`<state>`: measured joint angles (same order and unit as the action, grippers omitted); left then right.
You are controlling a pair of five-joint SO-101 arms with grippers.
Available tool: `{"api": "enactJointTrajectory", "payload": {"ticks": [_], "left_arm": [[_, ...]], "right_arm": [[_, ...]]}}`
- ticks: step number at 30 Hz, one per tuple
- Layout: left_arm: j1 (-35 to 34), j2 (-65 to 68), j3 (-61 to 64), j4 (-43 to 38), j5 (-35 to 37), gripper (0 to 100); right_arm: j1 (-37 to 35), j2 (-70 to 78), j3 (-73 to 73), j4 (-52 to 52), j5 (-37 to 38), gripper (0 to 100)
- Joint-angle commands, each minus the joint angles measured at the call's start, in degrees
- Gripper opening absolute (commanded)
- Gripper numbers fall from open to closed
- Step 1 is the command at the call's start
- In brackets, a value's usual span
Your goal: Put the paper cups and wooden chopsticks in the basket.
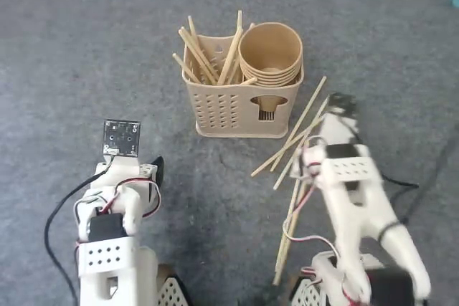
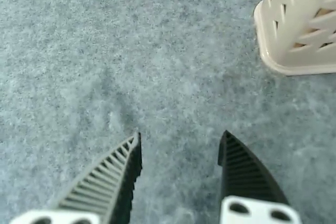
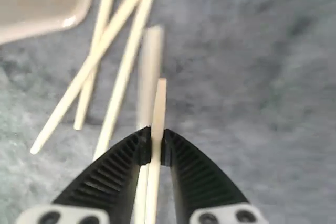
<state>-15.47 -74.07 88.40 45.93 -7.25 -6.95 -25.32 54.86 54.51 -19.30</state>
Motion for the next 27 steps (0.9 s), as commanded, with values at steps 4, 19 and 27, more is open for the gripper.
{"api": "enactJointTrajectory", "payload": {"ticks": [4, 19, 27], "left_arm": [[-0.18, 0.26, -1.80, 0.09, -0.44, 23], [-0.18, 0.26, -1.80, 0.09, -0.35, 23], [-0.18, 0.26, -1.71, 0.00, -0.44, 23]], "right_arm": [[12.79, -13.14, -2.20, 3.65, 9.76, 0.8], [15.60, -32.48, -12.40, 2.95, 13.89, 0.8], [5.58, -41.98, -12.57, -13.14, 13.54, 0.8]]}}
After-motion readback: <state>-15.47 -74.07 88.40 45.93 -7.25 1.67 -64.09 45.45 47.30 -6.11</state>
